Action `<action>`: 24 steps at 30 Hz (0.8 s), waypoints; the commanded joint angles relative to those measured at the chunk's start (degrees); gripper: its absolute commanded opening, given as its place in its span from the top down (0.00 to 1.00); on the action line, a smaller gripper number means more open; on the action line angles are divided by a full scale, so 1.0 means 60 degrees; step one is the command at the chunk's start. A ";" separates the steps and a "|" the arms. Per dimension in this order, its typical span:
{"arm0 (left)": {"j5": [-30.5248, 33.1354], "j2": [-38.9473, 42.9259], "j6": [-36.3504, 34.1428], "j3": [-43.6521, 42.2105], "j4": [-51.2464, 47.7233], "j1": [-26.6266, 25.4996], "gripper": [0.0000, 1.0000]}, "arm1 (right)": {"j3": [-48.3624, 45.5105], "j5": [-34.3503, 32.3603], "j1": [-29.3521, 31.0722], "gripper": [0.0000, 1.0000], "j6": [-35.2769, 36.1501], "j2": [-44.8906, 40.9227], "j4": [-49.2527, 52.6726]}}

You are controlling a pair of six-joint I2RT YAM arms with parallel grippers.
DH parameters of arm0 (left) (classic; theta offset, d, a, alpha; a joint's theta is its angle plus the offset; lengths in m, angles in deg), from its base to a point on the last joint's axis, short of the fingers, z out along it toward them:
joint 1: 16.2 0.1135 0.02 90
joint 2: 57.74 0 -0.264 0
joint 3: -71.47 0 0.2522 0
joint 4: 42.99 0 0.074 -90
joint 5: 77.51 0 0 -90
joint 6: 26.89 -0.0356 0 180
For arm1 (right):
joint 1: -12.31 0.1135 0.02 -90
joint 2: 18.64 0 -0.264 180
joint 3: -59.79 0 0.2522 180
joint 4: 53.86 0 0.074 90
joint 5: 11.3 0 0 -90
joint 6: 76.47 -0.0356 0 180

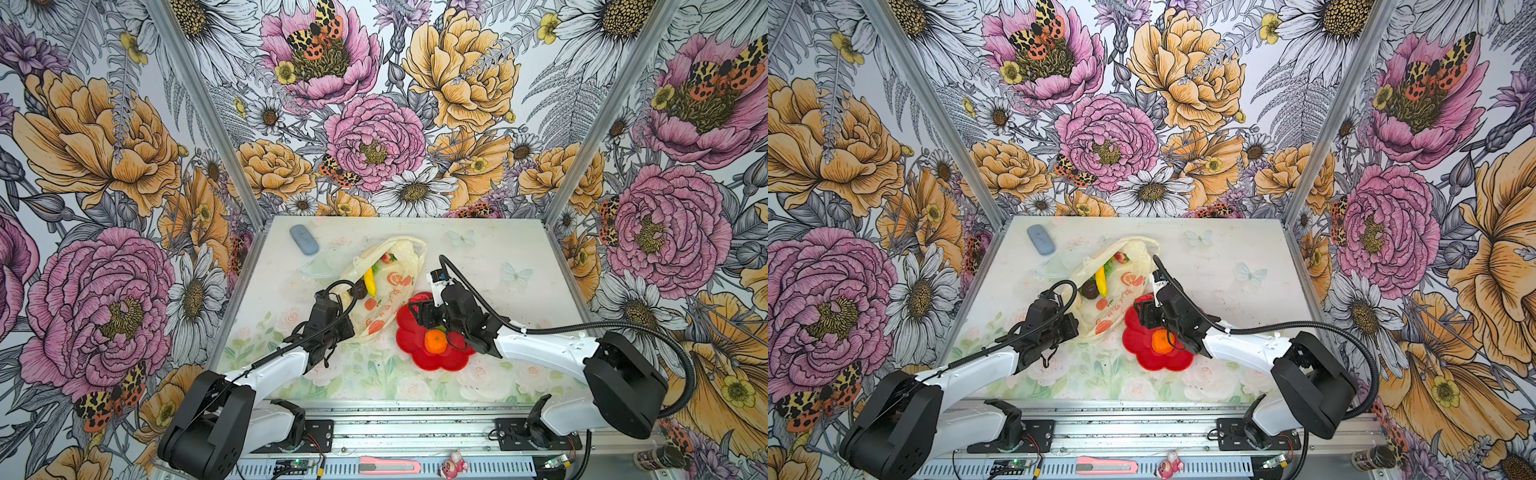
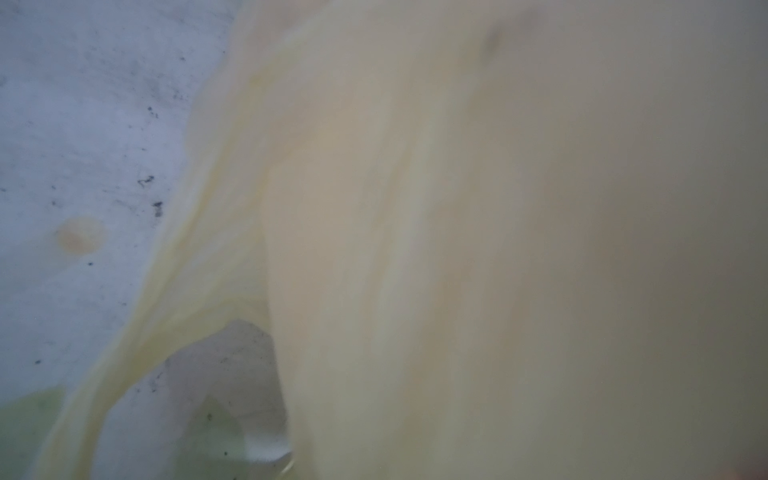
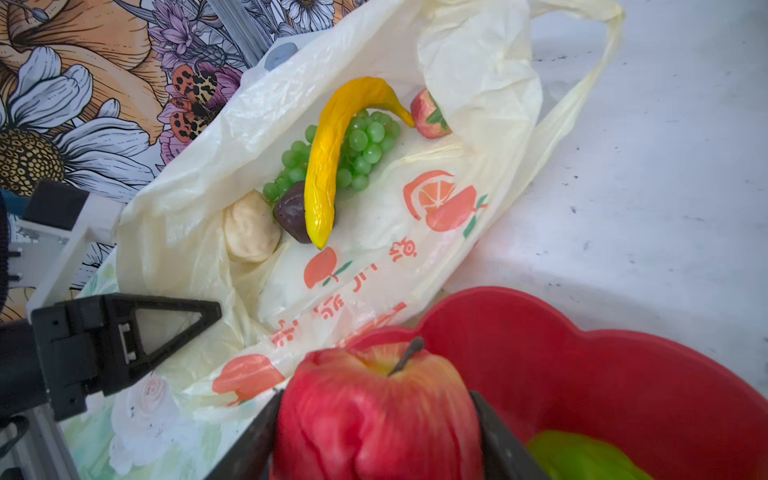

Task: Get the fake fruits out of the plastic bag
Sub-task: 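Lift the red apple out and move it over the red plate, then lower the red apple into the red plate and open the right gripper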

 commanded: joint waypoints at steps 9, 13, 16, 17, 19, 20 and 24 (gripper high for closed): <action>-0.0022 -0.0220 -0.0221 0.0295 0.0144 0.0086 0.91 | -0.2468 -0.1918 0.0119 0.46 0.0494 -0.3070 0.0066; -0.0009 -0.0206 -0.0235 0.0330 0.0108 0.0070 0.91 | -0.3057 -0.2194 0.0124 0.46 0.0328 -0.3537 -0.0052; 0.0024 -0.0193 -0.0234 0.0330 0.0080 0.0062 0.91 | -0.3369 -0.2275 0.0126 0.46 0.0300 -0.3668 -0.0173; 0.0039 -0.0191 -0.0232 0.0329 0.0067 0.0050 0.91 | -0.3485 -0.2299 0.0137 0.46 0.0299 -0.3713 -0.0248; 0.0053 -0.0181 -0.0228 0.0337 0.0050 0.0059 0.91 | -0.3723 -0.2383 0.0139 0.46 0.0312 -0.3730 -0.0444; 0.0066 -0.0176 -0.0222 0.0333 0.0034 0.0053 0.91 | -0.3846 -0.2425 0.0138 0.46 0.0334 -0.3720 -0.0559; 0.0104 -0.0147 -0.0204 0.0329 0.0005 0.0053 0.91 | -0.4251 -0.2532 0.0139 0.46 0.0383 -0.3686 -0.1070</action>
